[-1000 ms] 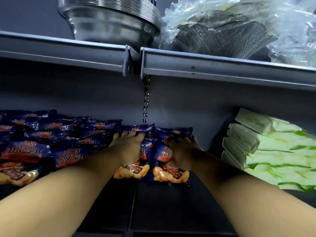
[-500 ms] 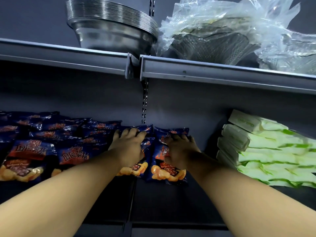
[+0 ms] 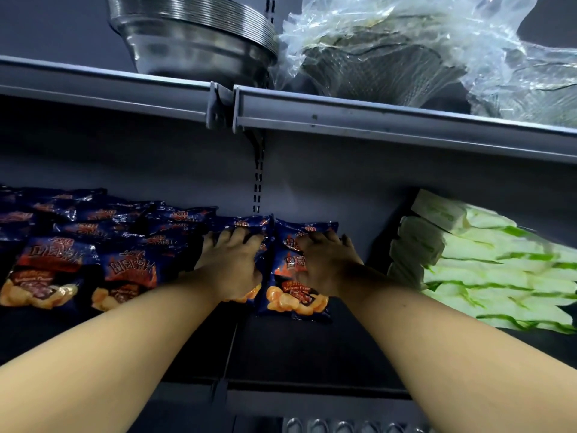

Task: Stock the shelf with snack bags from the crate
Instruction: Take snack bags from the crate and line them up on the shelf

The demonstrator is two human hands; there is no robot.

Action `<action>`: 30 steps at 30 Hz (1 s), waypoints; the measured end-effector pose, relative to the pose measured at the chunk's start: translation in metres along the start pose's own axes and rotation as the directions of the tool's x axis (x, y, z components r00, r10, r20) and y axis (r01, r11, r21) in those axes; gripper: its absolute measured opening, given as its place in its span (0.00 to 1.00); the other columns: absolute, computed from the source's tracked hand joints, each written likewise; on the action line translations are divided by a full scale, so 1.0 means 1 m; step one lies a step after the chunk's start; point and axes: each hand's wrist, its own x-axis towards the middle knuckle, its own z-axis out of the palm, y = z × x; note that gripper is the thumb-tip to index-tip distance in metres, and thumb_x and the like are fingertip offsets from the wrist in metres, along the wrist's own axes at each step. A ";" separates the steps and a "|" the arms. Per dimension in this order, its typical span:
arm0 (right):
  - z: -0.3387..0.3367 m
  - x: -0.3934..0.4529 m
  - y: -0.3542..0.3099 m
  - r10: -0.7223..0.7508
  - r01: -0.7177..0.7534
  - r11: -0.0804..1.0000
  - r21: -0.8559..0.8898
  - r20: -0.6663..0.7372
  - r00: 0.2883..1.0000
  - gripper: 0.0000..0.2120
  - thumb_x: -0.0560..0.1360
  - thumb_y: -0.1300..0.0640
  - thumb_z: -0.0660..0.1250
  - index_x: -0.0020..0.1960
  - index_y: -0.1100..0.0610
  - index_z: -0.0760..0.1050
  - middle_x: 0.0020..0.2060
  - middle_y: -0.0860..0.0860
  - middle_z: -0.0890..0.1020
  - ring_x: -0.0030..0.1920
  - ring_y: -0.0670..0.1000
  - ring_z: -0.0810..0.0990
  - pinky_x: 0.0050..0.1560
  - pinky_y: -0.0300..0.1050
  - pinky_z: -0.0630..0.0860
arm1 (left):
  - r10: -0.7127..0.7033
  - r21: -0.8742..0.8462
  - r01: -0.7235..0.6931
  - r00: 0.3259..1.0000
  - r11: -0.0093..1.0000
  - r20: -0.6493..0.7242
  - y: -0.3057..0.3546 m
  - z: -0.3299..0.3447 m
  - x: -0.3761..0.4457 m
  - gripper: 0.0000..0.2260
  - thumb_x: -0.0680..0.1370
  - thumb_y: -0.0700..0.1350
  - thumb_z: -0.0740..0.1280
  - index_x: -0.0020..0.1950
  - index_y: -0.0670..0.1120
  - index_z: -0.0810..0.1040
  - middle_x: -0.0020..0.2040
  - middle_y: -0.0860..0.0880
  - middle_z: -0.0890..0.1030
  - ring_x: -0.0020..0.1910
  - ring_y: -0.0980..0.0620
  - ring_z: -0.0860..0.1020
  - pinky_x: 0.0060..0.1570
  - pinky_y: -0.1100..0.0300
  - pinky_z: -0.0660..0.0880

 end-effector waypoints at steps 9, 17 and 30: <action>0.003 -0.013 -0.011 0.026 -0.025 0.999 0.030 -0.039 0.999 0.36 0.76 0.41 0.62 0.78 0.50 0.52 0.75 0.53 0.61 0.74 0.59 0.58 0.74 0.61 0.52 | -0.019 -0.044 0.020 1.000 0.999 0.007 -0.001 0.004 -0.019 0.32 0.77 0.60 0.61 0.77 0.52 0.54 0.75 0.47 0.58 0.74 0.45 0.54 0.73 0.41 0.47; 0.004 -0.018 -0.042 0.142 -0.134 0.985 0.109 -0.063 0.988 0.35 0.77 0.39 0.59 0.78 0.50 0.52 0.75 0.53 0.62 0.74 0.59 0.58 0.73 0.62 0.53 | 0.015 -0.098 -0.017 1.000 0.995 -0.025 -0.021 -0.001 -0.039 0.30 0.77 0.59 0.59 0.76 0.53 0.55 0.74 0.48 0.56 0.74 0.46 0.52 0.74 0.45 0.45; 0.034 -0.031 -0.050 0.193 -0.182 0.960 0.213 -0.031 0.981 0.36 0.78 0.36 0.54 0.78 0.45 0.42 0.79 0.49 0.43 0.77 0.59 0.39 0.75 0.62 0.41 | 0.018 -0.128 -0.028 0.997 0.991 -0.079 -0.013 0.020 -0.036 0.30 0.79 0.57 0.57 0.78 0.51 0.51 0.79 0.47 0.45 0.77 0.44 0.41 0.74 0.45 0.38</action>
